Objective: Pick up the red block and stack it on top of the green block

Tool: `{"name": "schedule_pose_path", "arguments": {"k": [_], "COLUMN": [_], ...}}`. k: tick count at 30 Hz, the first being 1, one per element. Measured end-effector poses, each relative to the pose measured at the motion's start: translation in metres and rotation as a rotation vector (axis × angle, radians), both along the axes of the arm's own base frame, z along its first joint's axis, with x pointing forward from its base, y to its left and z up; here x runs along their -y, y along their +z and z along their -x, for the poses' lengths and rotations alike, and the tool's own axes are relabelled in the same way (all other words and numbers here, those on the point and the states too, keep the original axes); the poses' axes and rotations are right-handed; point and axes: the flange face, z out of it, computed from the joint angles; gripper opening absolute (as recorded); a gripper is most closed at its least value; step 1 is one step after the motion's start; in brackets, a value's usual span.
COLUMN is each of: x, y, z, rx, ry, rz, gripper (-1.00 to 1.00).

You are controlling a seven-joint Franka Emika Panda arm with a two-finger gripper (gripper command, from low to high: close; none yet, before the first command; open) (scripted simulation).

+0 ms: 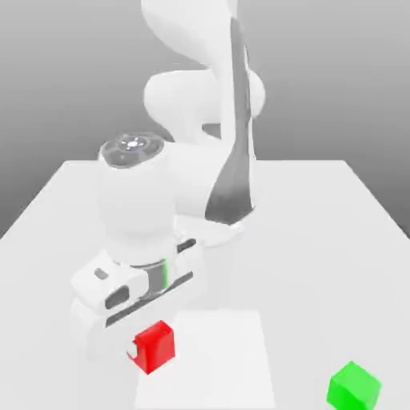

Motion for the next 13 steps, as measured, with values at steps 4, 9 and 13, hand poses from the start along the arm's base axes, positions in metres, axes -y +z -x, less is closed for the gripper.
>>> {"name": "schedule_pose_path", "arguments": {"k": [4,9,13], "x": [-0.099,-0.213,-0.221], "y": [0.013,-0.010,-0.025], "z": [-0.012,-0.008,-0.007], "rx": [-0.001,0.001,0.001], "ry": [0.342,0.725,0.751], "rz": [-0.001,0.002,0.002], "gripper": [-1.00,-1.00,1.00]}}
